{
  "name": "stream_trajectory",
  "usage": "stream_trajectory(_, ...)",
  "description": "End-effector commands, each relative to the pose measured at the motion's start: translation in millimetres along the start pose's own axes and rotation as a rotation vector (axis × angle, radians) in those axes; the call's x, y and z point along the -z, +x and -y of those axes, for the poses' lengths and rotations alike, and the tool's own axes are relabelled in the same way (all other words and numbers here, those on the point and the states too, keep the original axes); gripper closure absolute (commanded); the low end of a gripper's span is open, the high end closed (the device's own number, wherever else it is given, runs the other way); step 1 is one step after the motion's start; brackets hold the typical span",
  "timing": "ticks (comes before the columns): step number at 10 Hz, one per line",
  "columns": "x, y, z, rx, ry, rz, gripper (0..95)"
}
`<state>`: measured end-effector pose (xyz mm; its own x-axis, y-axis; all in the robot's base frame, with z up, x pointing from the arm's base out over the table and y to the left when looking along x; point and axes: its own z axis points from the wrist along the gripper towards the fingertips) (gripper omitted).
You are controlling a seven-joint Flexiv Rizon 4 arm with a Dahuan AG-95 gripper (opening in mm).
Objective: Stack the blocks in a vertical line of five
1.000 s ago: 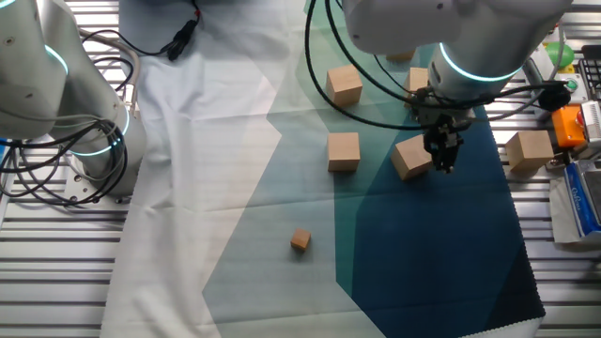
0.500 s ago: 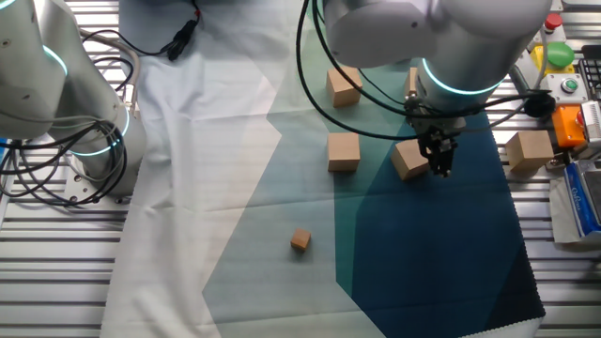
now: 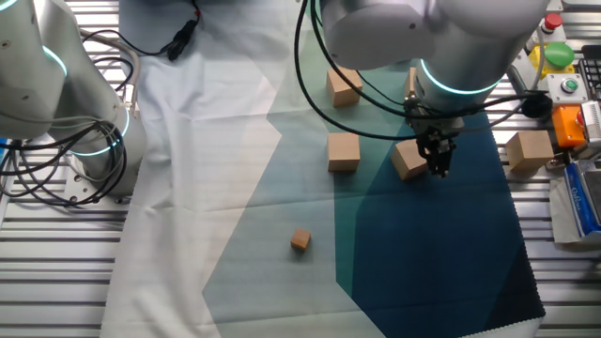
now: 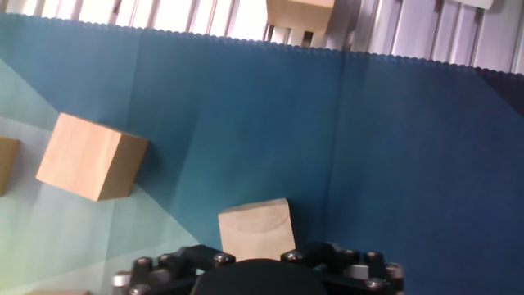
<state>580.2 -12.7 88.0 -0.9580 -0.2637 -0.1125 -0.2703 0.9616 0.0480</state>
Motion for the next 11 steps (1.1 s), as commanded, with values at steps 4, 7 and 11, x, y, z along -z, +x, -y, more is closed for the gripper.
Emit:
stream_trajectory(4, -5.8, 7.1, 1.6, 0.014, -0.002, 0.000, 19.0)
stream_trajectory(7, -5.8, 7.1, 1.6, -0.033, -0.011, 0.007, 19.0)
stream_trajectory(11, -5.8, 7.1, 1.6, -0.054, -0.021, -0.044, 19.0)
